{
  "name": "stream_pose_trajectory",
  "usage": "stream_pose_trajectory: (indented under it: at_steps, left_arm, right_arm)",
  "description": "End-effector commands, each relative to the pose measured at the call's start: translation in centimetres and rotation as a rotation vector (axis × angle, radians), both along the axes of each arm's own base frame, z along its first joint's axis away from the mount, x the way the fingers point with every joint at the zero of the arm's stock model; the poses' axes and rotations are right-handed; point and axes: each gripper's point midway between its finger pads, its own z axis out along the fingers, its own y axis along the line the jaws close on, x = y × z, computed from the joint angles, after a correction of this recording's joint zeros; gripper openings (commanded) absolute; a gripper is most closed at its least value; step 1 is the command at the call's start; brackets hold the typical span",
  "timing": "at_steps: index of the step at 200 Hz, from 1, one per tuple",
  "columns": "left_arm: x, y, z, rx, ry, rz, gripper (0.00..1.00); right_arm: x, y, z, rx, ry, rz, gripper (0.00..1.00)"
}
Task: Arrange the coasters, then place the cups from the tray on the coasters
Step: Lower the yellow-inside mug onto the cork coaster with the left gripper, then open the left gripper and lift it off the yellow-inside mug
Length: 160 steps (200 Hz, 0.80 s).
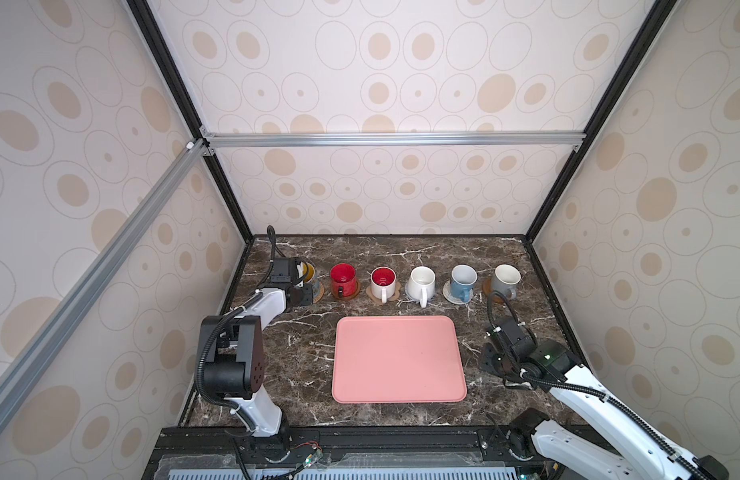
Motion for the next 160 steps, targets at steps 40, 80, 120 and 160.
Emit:
stream_pose_trajectory:
  at_steps: [40, 80, 120, 160]
  left_arm:
    - [1.3, 0.9, 1.2, 0.037, -0.080, 0.004, 0.17]
    - [0.9, 0.9, 1.8, 0.039, -0.090, 0.008, 0.31]
    - [-0.4, 1.0, 1.8, 0.033, -0.095, 0.020, 0.46]
    - [-1.3, 1.0, 2.8, 0.038, -0.107, 0.021, 0.62]
  right_arm:
    - [-0.7, -1.1, -0.2, -0.024, 0.003, -0.037, 0.50]
    - [-0.5, -1.0, 0.0, -0.024, -0.003, -0.034, 0.51]
    - [-0.2, -1.0, 0.5, -0.037, -0.012, -0.021, 0.51]
    - [0.0, -1.1, 0.7, -0.048, -0.015, -0.014, 0.51]
